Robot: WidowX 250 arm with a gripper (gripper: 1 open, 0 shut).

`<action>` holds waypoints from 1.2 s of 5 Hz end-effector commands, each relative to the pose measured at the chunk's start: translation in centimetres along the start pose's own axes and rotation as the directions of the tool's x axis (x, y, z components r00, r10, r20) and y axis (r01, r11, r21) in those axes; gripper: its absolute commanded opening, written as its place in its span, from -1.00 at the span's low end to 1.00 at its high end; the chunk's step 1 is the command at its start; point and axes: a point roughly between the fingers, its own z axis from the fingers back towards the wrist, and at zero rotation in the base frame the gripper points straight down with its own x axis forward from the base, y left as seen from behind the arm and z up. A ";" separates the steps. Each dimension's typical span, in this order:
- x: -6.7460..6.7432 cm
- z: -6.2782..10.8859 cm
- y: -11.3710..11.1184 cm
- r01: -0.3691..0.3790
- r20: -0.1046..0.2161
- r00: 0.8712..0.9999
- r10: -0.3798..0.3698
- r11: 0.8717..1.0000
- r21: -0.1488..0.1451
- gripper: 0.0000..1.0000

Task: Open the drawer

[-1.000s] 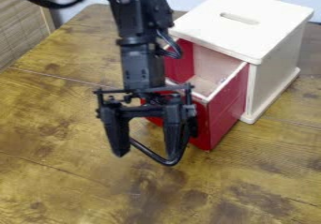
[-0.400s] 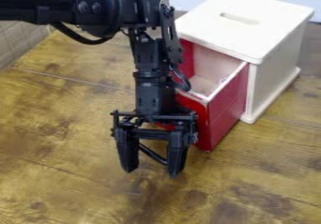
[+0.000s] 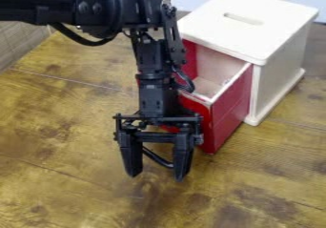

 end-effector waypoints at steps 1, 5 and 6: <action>0.2 2.0 -1.2 0.027 0.054 0.998 -0.027 1.000 -0.006 1.00; 3.1 0.6 0.7 -0.005 0.067 0.998 0.007 0.999 -0.032 1.00; 3.4 1.4 -0.2 -0.025 0.072 0.997 0.028 0.999 -0.043 1.00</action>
